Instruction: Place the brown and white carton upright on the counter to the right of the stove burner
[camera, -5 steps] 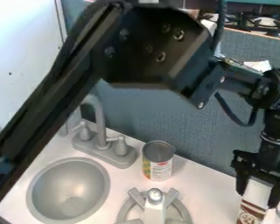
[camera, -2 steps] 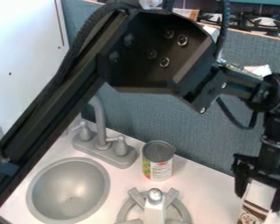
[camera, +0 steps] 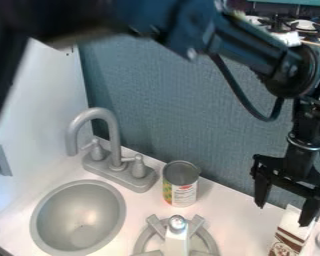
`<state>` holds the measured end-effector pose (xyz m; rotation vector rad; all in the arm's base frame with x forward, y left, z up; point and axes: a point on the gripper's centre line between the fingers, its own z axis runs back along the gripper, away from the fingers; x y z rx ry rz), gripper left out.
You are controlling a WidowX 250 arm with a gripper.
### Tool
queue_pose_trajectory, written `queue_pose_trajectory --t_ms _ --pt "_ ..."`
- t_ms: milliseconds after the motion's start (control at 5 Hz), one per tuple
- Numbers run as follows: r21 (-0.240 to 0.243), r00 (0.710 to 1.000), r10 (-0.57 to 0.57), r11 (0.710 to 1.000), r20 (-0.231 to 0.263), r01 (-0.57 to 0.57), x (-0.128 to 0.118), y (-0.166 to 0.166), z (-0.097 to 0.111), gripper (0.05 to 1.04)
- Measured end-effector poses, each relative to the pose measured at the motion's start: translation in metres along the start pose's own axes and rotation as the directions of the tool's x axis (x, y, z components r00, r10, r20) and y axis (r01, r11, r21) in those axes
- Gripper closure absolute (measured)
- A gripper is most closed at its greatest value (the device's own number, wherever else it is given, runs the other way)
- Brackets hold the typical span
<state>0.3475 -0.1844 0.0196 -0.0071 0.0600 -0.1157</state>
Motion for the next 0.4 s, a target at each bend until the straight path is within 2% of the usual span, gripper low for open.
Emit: queue_pose_trajectory --t_ms 200,400 --pt "0.026 0.997 -0.070 0.997 0.040 0.069 -0.041 -0.015 0.017 0.079" --pt "0.116 0.995 -0.098 0.988 -0.017 0.100 -0.079 -0.003 0.026 0.079"
